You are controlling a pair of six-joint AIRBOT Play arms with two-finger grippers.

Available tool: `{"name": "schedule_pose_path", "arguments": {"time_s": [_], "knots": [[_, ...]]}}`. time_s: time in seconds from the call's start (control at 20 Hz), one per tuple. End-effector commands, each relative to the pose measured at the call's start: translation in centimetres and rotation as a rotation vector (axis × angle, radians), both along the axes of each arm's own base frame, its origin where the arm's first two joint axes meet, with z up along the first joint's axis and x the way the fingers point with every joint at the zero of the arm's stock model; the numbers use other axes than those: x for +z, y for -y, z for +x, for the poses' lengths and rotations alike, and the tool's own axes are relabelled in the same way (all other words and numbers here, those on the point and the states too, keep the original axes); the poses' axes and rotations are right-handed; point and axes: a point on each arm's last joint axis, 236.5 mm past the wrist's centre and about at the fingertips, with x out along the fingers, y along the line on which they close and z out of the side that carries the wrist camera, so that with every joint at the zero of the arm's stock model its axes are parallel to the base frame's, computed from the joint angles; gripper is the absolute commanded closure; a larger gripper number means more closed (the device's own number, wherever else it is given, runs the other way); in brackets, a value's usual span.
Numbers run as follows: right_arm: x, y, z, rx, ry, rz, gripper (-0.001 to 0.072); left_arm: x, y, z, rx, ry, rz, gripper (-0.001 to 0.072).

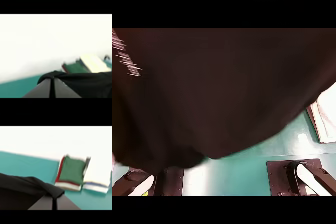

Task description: Fold the shirts.

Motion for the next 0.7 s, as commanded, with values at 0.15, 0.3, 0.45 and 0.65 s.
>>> {"name": "schedule_pose_path", "arguments": {"time_s": [0.15,0.3,0.45,0.65], "knots": [[-19.9,2.6,9.7,0.020,-0.559,0.191,0.0694,-24.8,2.8,16.7,-0.033,-0.666,0.128,0.0681],[-31.3,2.4,13.4,0.016,-0.805,0.191,0.0694,-35.3,3.5,21.4,-0.048,-0.866,0.172,0.0681],[-38.6,1.0,16.4,0.039,-0.930,0.194,0.0693,-42.6,3.8,23.3,-0.058,-0.991,0.201,0.0681],[-40.8,-1.0,19.0,0.094,-0.976,0.180,0.0686,-44.1,3.2,23.9,-0.047,-1.009,0.209,0.0640]]}}
